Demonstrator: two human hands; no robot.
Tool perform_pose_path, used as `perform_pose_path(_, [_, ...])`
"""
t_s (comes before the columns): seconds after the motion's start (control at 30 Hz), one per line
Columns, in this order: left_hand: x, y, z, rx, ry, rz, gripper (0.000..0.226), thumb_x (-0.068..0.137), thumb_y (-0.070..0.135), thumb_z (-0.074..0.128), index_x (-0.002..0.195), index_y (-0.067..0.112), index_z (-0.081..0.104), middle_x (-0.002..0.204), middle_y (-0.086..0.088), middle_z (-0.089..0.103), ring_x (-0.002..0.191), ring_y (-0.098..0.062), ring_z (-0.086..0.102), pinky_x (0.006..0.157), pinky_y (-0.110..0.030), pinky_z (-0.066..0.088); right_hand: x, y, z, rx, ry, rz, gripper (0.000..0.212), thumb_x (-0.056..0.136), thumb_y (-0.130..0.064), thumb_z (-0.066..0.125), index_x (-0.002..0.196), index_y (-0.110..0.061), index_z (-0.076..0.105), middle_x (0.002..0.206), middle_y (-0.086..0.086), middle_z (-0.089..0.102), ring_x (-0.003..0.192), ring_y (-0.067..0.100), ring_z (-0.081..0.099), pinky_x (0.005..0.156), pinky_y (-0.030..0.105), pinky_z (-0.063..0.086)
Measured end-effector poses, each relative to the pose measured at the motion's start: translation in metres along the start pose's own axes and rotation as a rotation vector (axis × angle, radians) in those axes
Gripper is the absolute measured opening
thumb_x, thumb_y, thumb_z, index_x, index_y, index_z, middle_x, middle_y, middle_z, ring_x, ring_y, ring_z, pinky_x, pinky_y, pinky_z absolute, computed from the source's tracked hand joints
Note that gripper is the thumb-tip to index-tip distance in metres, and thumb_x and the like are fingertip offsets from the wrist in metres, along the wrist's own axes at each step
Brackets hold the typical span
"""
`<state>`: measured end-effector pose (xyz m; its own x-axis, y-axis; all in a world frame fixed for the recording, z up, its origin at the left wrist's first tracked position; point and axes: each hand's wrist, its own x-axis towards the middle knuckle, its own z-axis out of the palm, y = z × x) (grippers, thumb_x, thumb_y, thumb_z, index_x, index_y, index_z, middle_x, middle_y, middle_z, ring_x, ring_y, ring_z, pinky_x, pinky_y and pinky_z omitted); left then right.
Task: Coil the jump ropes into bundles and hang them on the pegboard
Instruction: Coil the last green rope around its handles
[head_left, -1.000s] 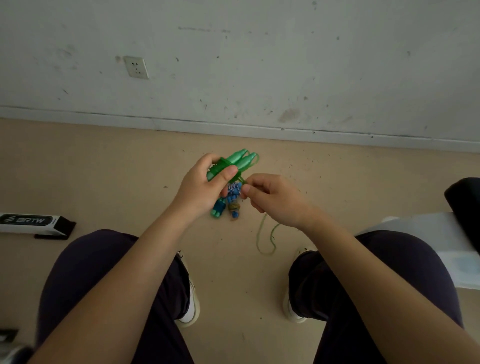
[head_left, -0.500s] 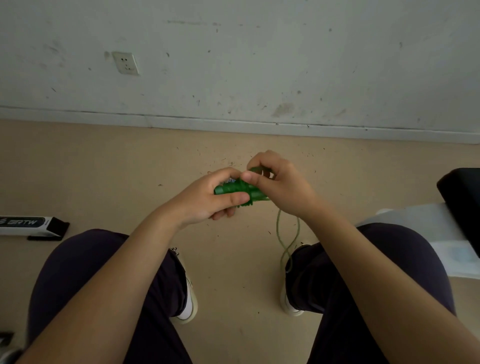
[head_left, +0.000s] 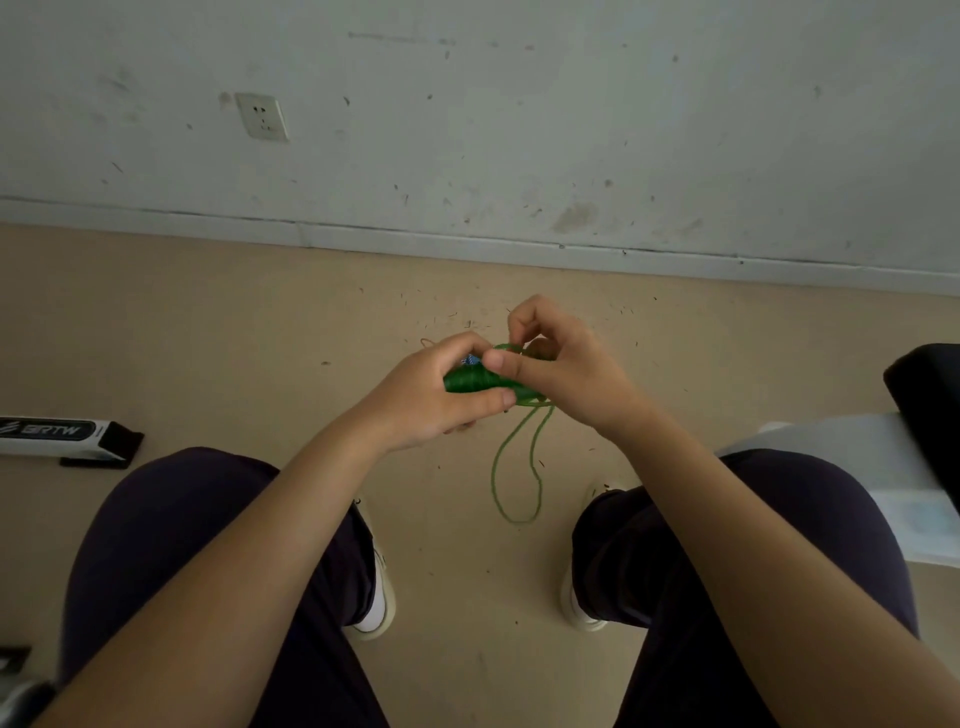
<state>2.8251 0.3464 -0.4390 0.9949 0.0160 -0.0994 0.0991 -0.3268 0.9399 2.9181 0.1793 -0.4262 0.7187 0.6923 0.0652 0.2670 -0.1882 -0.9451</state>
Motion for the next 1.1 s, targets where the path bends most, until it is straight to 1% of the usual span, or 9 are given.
perform_pose_path(0.13, [-0.002,0.002,-0.002,0.027,0.041,0.070,0.054,0.083,0.046,0.074,0.130,0.050,0.049,0.087,0.021,0.069,0.067,-0.002,0.066,0.055,-0.015,0.048,0.000,0.002,0.001,0.017,-0.013,0.046,0.027,0.087,-0.032,0.072,0.093,-0.008,0.063,0.084,0.012,0.064,0.069,0.018,0.060,0.061,0.035,0.050])
perform_pose_path(0.23, [-0.003,0.003,-0.002,-0.021,0.069,0.132,0.042,0.090,0.038,0.071,0.129,0.047,0.057,0.102,0.023,0.068,0.071,0.000,0.064,0.058,-0.015,0.048,0.000,0.000,0.002,0.106,-0.030,0.082,0.033,0.088,-0.038,0.069,0.099,-0.006,0.065,0.074,0.004,0.065,0.063,0.018,0.061,0.052,0.030,0.048])
perform_pose_path(0.33, [0.000,0.005,-0.002,-0.074,0.172,0.092,0.027,0.091,0.040,0.069,0.118,0.037,0.064,0.084,0.005,0.069,0.063,-0.023,0.062,0.053,-0.026,0.049,0.000,-0.002,0.001,0.192,-0.040,0.126,0.037,0.085,-0.044,0.066,0.096,-0.009,0.066,0.074,0.007,0.060,0.054,0.014,0.052,0.047,0.023,0.040])
perform_pose_path(0.4, [0.001,0.006,-0.006,-0.140,0.238,0.048,0.023,0.093,0.039,0.067,0.115,0.034,0.063,0.071,0.005,0.065,0.053,-0.015,0.054,0.046,-0.022,0.043,-0.001,-0.001,0.001,0.190,-0.053,0.162,0.036,0.090,-0.041,0.063,0.095,-0.005,0.066,0.071,0.004,0.061,0.049,0.010,0.046,0.045,0.019,0.036])
perform_pose_path(0.53, [-0.001,0.008,-0.013,-0.338,0.237,0.015,0.018,0.098,0.036,0.059,0.116,0.035,0.058,0.074,-0.001,0.061,0.053,-0.011,0.048,0.040,-0.022,0.033,-0.003,0.001,0.005,0.039,-0.092,0.176,0.021,0.099,-0.021,0.057,0.098,-0.006,0.071,0.061,-0.004,0.056,0.048,0.003,0.042,0.046,0.015,0.035])
perform_pose_path(0.7, [0.001,0.006,-0.010,-0.328,0.360,-0.016,0.016,0.099,0.033,0.060,0.114,0.029,0.059,0.068,-0.004,0.057,0.049,-0.012,0.041,0.039,-0.022,0.030,-0.003,-0.005,0.008,-0.069,-0.100,0.104,0.020,0.100,-0.020,0.056,0.086,-0.017,0.070,0.051,-0.014,0.048,0.048,0.002,0.040,0.051,0.018,0.036])
perform_pose_path(0.8, [0.003,0.004,-0.008,-0.280,0.384,-0.040,0.014,0.098,0.035,0.060,0.111,0.029,0.061,0.066,-0.004,0.057,0.047,-0.013,0.041,0.039,-0.022,0.031,-0.004,-0.008,0.010,-0.180,-0.130,0.057,0.020,0.099,-0.022,0.057,0.083,-0.014,0.068,0.055,-0.012,0.047,0.048,0.001,0.041,0.051,0.016,0.035])
perform_pose_path(0.97, [0.004,0.000,-0.011,-0.101,0.317,-0.058,0.013,0.096,0.034,0.063,0.107,0.027,0.065,0.057,0.004,0.060,0.041,-0.004,0.048,0.038,-0.015,0.034,-0.004,-0.008,0.005,-0.277,-0.098,-0.007,0.022,0.097,-0.022,0.059,0.083,-0.006,0.064,0.060,-0.009,0.049,0.050,0.001,0.042,0.052,0.014,0.035])
perform_pose_path(1.1, [0.003,-0.001,-0.012,-0.068,0.084,-0.161,0.027,0.093,0.037,0.067,0.119,0.033,0.066,0.061,0.000,0.062,0.044,-0.006,0.047,0.040,-0.018,0.035,-0.001,-0.009,-0.009,-0.242,-0.038,-0.071,0.019,0.097,-0.020,0.061,0.085,-0.005,0.065,0.060,-0.011,0.048,0.050,0.001,0.041,0.051,0.013,0.033])
